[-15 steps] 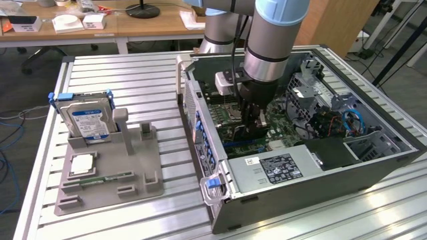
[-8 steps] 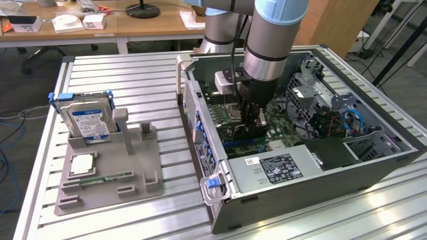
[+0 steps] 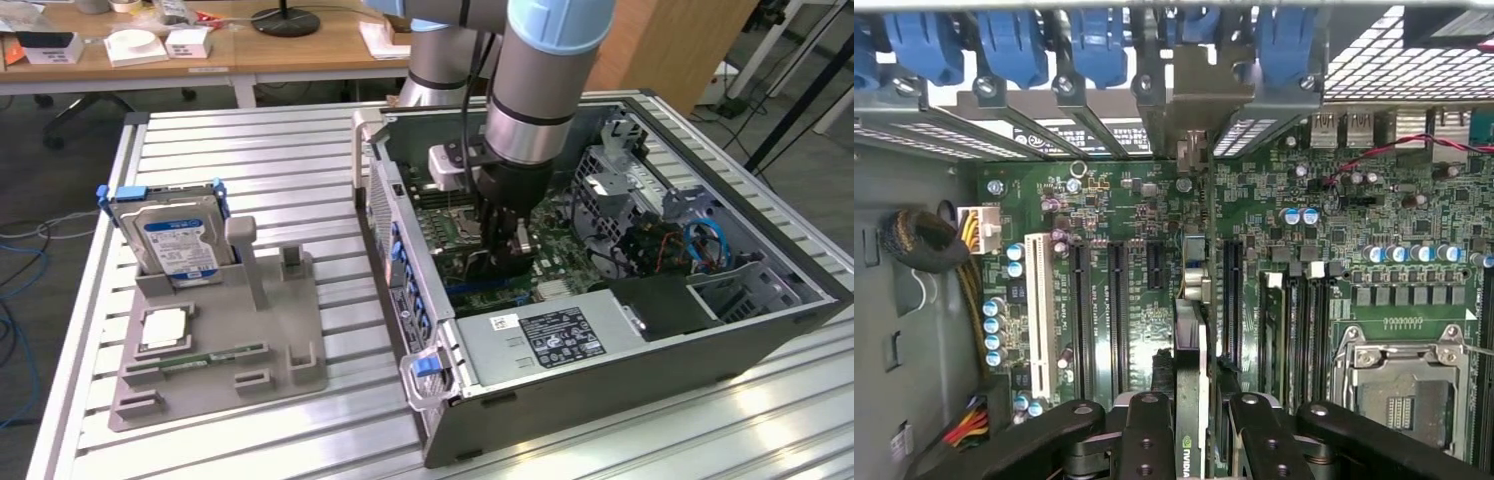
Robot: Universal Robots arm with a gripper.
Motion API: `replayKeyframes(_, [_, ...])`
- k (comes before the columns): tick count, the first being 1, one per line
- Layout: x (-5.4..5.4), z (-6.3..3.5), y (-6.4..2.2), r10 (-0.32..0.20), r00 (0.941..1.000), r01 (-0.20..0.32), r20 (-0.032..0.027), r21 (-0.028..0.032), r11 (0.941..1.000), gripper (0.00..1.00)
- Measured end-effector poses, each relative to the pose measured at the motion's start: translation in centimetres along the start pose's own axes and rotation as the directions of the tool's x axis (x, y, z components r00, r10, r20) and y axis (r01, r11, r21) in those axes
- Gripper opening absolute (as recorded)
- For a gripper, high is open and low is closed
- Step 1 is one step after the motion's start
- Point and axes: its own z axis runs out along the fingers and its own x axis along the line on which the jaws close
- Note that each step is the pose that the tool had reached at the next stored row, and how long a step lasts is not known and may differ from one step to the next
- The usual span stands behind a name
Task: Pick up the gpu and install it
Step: 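Insert the gpu into the slot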
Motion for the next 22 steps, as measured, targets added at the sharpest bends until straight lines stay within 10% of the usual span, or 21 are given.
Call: replayKeyframes(22, [0.00,0.43,0.07,0.000,1.0000,0.000,-0.0001,0.0009,1.0000,0.26])
